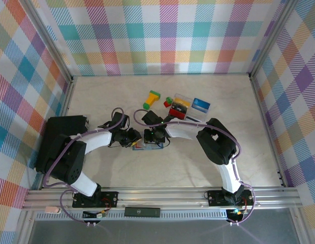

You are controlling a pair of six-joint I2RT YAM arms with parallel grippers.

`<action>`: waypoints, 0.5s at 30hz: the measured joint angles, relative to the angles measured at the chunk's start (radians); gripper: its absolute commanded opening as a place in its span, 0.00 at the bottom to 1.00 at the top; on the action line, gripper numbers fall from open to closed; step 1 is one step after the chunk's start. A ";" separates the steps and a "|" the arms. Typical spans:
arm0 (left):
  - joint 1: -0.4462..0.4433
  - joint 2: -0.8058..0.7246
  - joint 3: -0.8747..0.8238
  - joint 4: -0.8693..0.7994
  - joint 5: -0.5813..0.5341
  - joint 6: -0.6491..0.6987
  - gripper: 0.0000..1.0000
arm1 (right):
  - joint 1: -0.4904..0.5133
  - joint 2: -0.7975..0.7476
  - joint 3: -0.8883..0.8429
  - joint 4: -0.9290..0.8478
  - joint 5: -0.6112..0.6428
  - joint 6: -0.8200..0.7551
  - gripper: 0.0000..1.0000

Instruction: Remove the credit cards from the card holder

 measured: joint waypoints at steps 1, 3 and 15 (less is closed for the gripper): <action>0.000 -0.002 0.000 -0.004 0.002 0.007 0.28 | 0.000 -0.001 0.000 0.000 0.001 0.000 0.23; 0.000 -0.003 0.000 -0.014 0.008 0.017 0.28 | 0.000 -0.004 0.000 -0.003 0.003 0.000 0.23; -0.002 -0.003 0.000 0.038 0.109 0.023 0.29 | 0.000 -0.092 -0.001 -0.067 0.067 -0.010 0.38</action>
